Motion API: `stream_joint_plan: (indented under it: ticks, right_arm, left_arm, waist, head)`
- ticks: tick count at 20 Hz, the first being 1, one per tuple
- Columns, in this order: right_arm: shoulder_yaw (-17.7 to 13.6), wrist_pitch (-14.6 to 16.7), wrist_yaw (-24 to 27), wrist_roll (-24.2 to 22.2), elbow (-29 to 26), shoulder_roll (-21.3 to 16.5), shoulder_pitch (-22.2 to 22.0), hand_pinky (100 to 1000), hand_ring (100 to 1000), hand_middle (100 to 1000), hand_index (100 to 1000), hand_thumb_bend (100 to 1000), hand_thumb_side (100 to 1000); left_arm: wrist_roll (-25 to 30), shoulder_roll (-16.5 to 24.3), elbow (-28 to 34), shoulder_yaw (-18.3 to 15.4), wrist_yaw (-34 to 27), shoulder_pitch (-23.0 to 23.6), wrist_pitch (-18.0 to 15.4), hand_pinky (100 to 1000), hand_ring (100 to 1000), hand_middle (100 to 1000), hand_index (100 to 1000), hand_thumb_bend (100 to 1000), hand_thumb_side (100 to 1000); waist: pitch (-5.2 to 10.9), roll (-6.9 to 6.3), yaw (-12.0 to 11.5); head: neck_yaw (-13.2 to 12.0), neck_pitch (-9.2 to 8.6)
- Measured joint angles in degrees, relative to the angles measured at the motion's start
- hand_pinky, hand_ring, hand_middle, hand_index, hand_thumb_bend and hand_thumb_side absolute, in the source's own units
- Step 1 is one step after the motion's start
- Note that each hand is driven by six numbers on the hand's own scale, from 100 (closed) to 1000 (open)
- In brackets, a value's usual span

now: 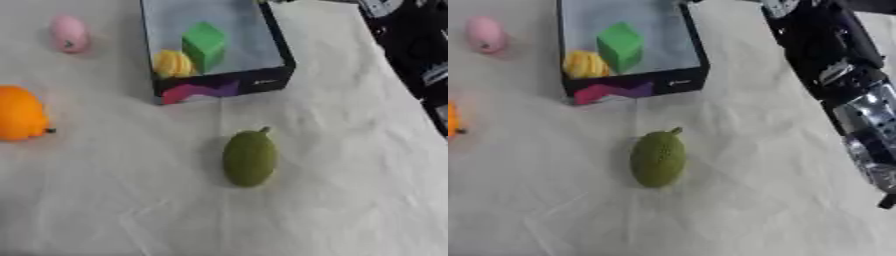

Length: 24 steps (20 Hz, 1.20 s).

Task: Pick up objects on the table and place them in the box.

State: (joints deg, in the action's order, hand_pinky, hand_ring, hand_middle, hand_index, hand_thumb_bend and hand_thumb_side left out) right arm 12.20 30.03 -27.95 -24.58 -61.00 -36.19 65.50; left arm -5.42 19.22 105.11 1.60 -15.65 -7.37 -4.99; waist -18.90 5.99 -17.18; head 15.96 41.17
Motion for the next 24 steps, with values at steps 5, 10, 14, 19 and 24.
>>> stream_joint_plan:
  ticks: [5, 10, 14, 19, 24]
  right_arm:
    - [0.3, 0.5, -4.6, -0.2, 1.1, 3.1, -1.3, 737, 598, 646, 792, 233, 369]
    - [0.2, 1.6, -8.8, 0.7, 2.8, 4.6, -2.4, 769, 633, 670, 807, 251, 392]
    - [0.2, 3.2, -11.1, 0.8, 3.1, 4.7, -3.1, 870, 864, 803, 901, 311, 395]
    - [0.0, 4.8, -11.8, 1.7, 2.3, 4.6, -3.2, 874, 882, 818, 914, 354, 331]
    - [-0.7, 4.0, -9.0, 3.4, -0.5, 3.7, -3.3, 868, 880, 808, 909, 314, 240]
  left_arm:
    - [0.4, -0.4, 0.0, 0.3, -0.1, -0.6, 0.2, 971, 762, 641, 675, 172, 925]
    - [0.6, -0.5, -0.2, 0.4, -0.2, -0.7, 0.3, 971, 762, 641, 675, 171, 927]
    - [0.6, -0.5, -0.3, 0.4, -0.2, -0.7, 0.3, 971, 762, 641, 675, 172, 931]
    - [0.6, -0.5, -0.4, 0.4, -0.1, -0.7, 0.3, 972, 762, 642, 675, 172, 933]
    - [0.6, -0.5, -0.4, 0.3, 0.1, -0.1, 0.3, 972, 762, 642, 674, 169, 931]
  waist:
    - [0.0, 0.0, -0.6]
    - [-0.03, 0.0, -0.7]
    - [-0.07, 0.0, -0.6]
    - [-0.07, 0.0, -0.4]
    - [-0.07, 0.0, 0.4]
  head:
    - [0.3, -0.02]
    - [0.8, -0.02]
    - [0.8, -0.02]
    - [0.5, -0.02]
    - [0.0, 0.11]
